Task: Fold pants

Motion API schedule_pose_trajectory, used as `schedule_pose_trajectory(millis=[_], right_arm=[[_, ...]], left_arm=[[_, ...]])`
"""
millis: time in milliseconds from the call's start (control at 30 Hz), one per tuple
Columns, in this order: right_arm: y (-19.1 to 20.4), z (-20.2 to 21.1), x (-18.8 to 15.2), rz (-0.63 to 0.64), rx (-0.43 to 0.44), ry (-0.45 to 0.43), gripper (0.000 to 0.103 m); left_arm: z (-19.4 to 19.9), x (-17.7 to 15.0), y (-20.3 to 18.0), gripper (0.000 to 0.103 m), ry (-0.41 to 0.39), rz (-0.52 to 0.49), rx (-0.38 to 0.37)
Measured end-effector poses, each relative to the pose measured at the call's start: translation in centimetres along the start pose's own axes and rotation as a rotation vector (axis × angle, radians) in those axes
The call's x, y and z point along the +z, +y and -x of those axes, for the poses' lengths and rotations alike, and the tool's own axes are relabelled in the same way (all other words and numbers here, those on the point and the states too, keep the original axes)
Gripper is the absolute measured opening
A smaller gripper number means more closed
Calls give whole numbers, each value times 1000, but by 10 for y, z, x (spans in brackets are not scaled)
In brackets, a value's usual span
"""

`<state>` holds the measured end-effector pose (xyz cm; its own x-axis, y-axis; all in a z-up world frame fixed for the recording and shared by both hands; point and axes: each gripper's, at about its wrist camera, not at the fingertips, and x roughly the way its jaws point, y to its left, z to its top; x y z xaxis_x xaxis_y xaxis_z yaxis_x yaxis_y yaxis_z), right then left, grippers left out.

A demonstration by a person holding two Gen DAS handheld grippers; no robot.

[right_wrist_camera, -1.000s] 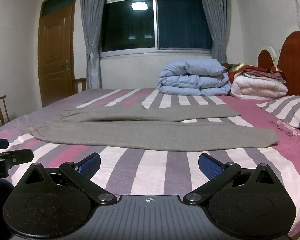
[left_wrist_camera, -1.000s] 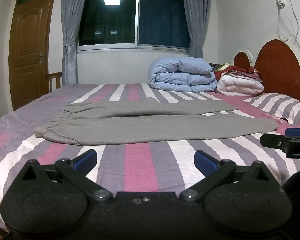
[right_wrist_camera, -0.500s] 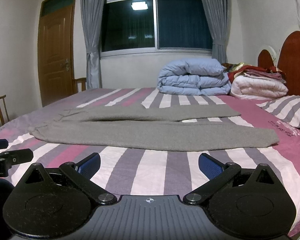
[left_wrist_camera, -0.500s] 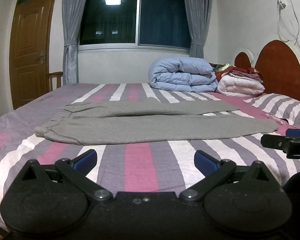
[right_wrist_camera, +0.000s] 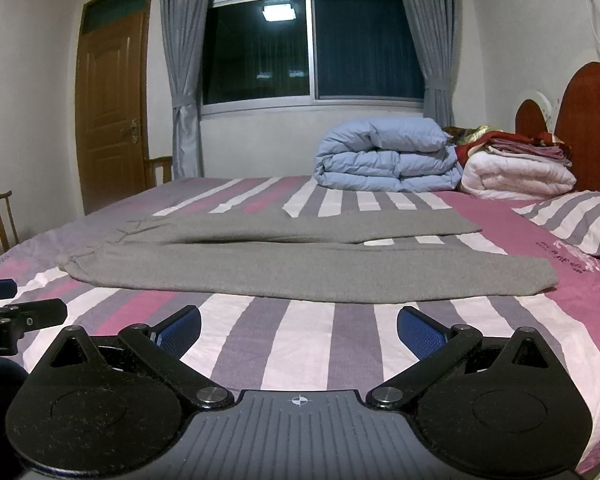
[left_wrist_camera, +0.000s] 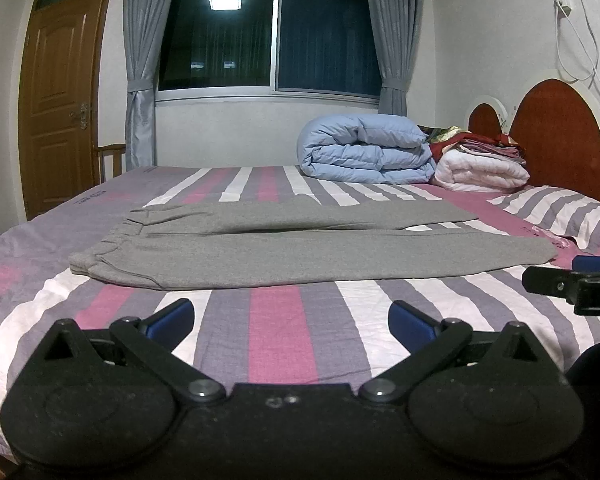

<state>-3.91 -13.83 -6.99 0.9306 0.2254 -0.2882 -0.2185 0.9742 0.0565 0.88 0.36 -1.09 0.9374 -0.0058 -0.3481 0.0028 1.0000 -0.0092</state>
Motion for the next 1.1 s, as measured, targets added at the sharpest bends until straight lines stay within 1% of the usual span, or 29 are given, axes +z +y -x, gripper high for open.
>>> schedule_pose_trajectory(millis=[1100], right_arm=[[0,0,0,-4,1,1,103]], left_arm=[[1,1,0,97,3,-2,0]])
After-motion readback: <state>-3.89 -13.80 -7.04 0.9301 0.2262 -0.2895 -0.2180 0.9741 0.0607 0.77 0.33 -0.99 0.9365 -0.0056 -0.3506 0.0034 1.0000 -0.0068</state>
